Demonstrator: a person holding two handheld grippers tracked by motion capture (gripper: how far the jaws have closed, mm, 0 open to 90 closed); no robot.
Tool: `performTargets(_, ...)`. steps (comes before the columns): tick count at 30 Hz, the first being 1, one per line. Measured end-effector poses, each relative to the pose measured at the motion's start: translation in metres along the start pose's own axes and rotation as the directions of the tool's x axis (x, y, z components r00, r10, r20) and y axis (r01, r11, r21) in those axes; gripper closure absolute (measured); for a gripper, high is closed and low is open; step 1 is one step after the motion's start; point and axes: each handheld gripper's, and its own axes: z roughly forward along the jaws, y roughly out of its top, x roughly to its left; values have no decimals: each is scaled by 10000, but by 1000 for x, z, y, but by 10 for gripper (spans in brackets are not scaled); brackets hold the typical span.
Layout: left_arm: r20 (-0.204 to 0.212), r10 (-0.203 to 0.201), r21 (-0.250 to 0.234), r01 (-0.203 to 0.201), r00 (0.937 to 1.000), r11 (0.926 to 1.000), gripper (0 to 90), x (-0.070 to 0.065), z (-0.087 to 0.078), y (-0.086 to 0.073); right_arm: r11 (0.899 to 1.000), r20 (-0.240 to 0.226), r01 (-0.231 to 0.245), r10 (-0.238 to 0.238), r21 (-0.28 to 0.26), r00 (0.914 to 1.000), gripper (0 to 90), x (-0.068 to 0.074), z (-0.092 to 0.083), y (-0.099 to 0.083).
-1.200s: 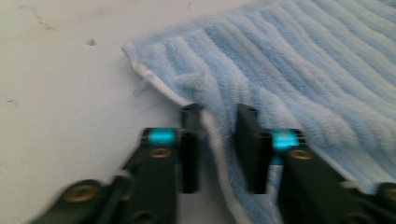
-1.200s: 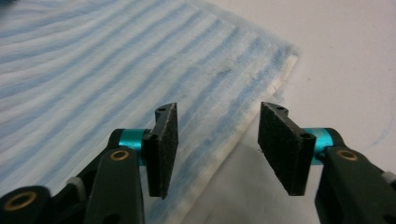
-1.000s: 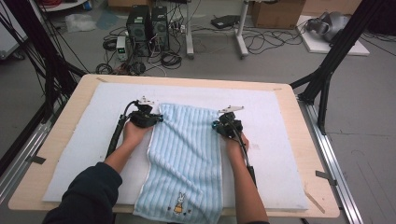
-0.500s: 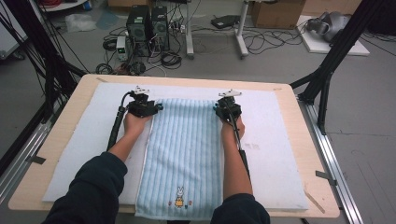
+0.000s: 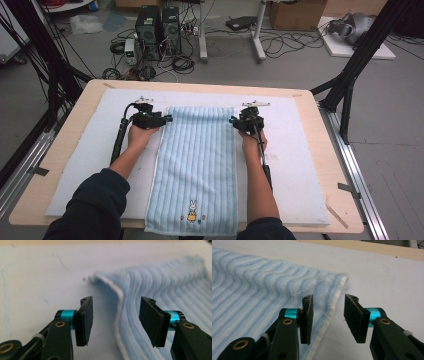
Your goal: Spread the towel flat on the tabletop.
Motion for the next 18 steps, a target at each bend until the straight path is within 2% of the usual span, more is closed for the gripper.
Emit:
performTargets(2, 24, -40, 120, 40, 10000, 9999, 458, 1, 2, 3, 9992, -135, 156, -152, 361, 9998, 604, 2, 3, -2)
performTargets(3, 206, -169, 457, 159, 9996, 9988, 452, 1, 9, 5, 9979, -183, 288, -278, 575, 9994, 604, 4, 4, -3)
performTargets(4, 206, -169, 457, 159, 9996, 9988, 445, 1, 9, 5, 9979, -183, 288, -278, 575, 9994, 604, 4, 4, -3)
performTargets(5, 326, 39, 909, -68, 9995, 9958, 443, -2, 15, 1, 9970, -345, 384, -362, 669, 9988, 600, 8, 5, -7)
performTargets(6, 359, 119, 1130, -159, 9993, 9935, 446, -4, 19, -1, 9964, -377, 379, -351, 763, 9987, 594, 10, 4, -9)
performTargets(7, 326, 364, 1180, -401, 9988, 9922, 455, -6, 20, -3, 9959, -382, 476, -448, 771, 9983, 593, 11, 4, -12)
performTargets(8, 326, 364, 1180, -401, 9988, 9922, 475, -6, 20, -3, 9941, -428, 550, -512, 933, 9978, 591, 13, 4, -14)
performTargets(9, 195, 803, 1241, -821, 9966, 9889, 576, -8, 20, -3, 9919, -412, 601, -558, 1118, 9976, 600, 14, 5, -17)
performTargets(10, 195, 803, 1241, -821, 9966, 9889, 798, -8, 20, -3, 9919, -412, 601, -558, 1118, 9976, 600, 14, 5, -17)
performTargets(11, 117, 1109, 1263, -1115, 9938, 9857, 863, -11, 22, -3, 9901, -551, 927, -873, 1054, 9947, 859, 15, 4, -17)
performTargets(12, -130, 1233, 1205, -1208, 9923, 9853, 875, -12, 23, -2, 9888, -591, 1084, -1028, 1023, 9929, 866, 15, 5, -16)
performTargets(13, -306, 1221, 1132, -1179, 9921, 9866, 877, -12, 25, -2, 9862, -434, 1347, -1311, 960, 9904, 869, 16, 7, -15)
performTargets(14, -306, 1221, 1132, -1179, 9921, 9866, 877, -12, 25, -2, 9861, -75, 1405, -1403, 887, 9901, 870, 17, 9, -14)
performTargets(15, -382, 983, 1010, -941, 9944, 9904, 876, -9, 29, 0, 9877, 200, 1376, -1395, 746, 9900, 869, 17, 12, -14)
performTargets(16, -382, 983, 1010, -941, 9944, 9904, 864, -9, 29, 0, 9908, 312, 1198, -1219, 637, 9920, 862, 16, 14, -14)
performTargets(17, -593, 663, 780, -616, 9960, 9951, 773, -10, 30, 0, 9920, 449, 1118, -1145, 579, 9924, 827, 16, 15, -13)
performTargets(18, -593, 663, 780, -616, 9960, 9951, 612, -10, 30, 0, 9936, 634, 997, -1030, 533, 9927, 764, 16, 15, -13)
